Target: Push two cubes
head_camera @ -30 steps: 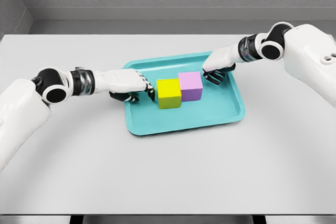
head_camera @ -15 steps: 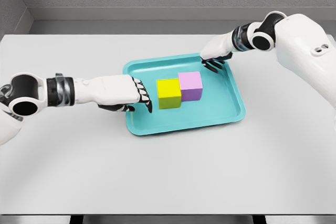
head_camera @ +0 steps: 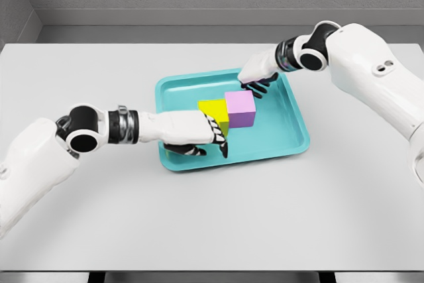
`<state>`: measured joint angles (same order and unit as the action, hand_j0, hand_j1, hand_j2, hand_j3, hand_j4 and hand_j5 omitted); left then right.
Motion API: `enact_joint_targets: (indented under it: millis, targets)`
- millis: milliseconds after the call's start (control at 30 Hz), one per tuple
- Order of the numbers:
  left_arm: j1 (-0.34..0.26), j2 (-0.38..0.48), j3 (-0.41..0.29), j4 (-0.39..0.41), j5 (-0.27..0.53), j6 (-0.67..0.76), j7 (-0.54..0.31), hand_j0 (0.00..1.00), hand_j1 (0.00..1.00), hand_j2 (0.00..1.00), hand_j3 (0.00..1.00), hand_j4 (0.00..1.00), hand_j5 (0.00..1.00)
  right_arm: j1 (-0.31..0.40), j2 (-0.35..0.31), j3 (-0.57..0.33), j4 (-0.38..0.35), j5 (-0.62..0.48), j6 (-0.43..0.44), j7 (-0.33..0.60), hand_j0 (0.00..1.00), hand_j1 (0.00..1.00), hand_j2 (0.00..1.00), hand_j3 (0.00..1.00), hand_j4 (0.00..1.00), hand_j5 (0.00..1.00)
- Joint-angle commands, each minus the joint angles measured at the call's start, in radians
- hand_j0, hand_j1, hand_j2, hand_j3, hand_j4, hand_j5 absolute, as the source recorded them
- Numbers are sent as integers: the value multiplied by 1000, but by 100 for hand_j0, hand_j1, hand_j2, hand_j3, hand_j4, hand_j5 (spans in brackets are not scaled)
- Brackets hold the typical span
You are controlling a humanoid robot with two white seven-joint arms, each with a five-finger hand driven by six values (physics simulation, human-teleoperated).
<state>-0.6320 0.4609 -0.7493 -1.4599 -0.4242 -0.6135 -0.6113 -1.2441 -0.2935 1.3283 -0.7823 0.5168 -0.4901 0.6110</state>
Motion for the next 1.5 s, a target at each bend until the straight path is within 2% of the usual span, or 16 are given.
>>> enact_joint_targets:
  millis: [0,300,400,433,500,633,700,767,833,900,967,1033,1200,1267,1333,1467]
  targets:
    - [0,-27,-12,32,-2,3,0,61,61,61,61,61,61,0,0,8,-11,-1,1,0,13,13,13,13,13,13]
    - [-25,-88,-13,156,-37,3,0,61,61,61,61,61,61,2,-4,29,-41,-1,-1,0,13,13,13,13,13,13]
    - [-23,-80,-12,147,-39,3,0,61,61,61,61,61,61,-6,-15,11,-23,-3,16,0,14,14,14,14,14,14]
    - [-23,-74,-9,139,-38,3,0,61,61,61,61,61,61,-8,-15,-26,-21,-3,25,0,14,14,14,14,14,14]
    - [-17,-38,-1,93,-33,3,0,61,61,61,61,61,61,-14,-15,-27,-11,-1,51,0,14,14,14,14,14,14]
    - [-15,-8,1,72,-28,3,0,63,63,63,63,63,63,-29,-16,-27,-9,32,114,0,14,14,14,14,14,14]
    - [-15,-7,1,72,-28,3,0,64,64,64,64,64,64,-37,-33,-27,-12,35,111,0,14,14,14,14,14,14]
    - [-12,5,-1,70,-30,3,0,64,64,64,64,64,64,-37,-58,-27,-28,34,94,0,14,14,14,14,14,14]
    - [-9,28,-1,67,-30,3,0,64,64,64,64,64,64,-37,-87,-27,-37,32,12,0,15,15,15,15,15,15]
    - [-11,47,1,64,-28,3,0,64,64,64,64,64,64,-31,-138,-24,-100,26,-74,0,15,15,15,15,15,15]
    - [-8,54,4,56,-27,3,0,65,65,65,65,65,65,-25,-153,-15,-118,23,-121,0,15,15,15,15,15,15]
    - [-9,114,38,32,-7,3,0,65,65,65,65,65,65,-17,-179,-8,-118,20,-121,0,15,15,15,15,15,15]
    - [-8,122,39,46,-10,3,0,65,65,65,65,65,65,-15,-231,-4,-127,14,-121,0,16,16,16,16,16,16]
    - [-9,130,41,49,-11,3,0,65,65,65,65,65,65,-15,-240,35,-173,14,-121,0,16,16,16,16,16,16]
    - [-21,104,47,142,-16,3,0,65,65,65,65,65,65,-3,-239,77,-215,12,-121,0,16,16,16,16,16,16]
    - [-78,47,57,250,-28,3,0,63,63,63,63,63,63,8,-262,117,-305,6,-121,0,16,16,16,16,16,16]
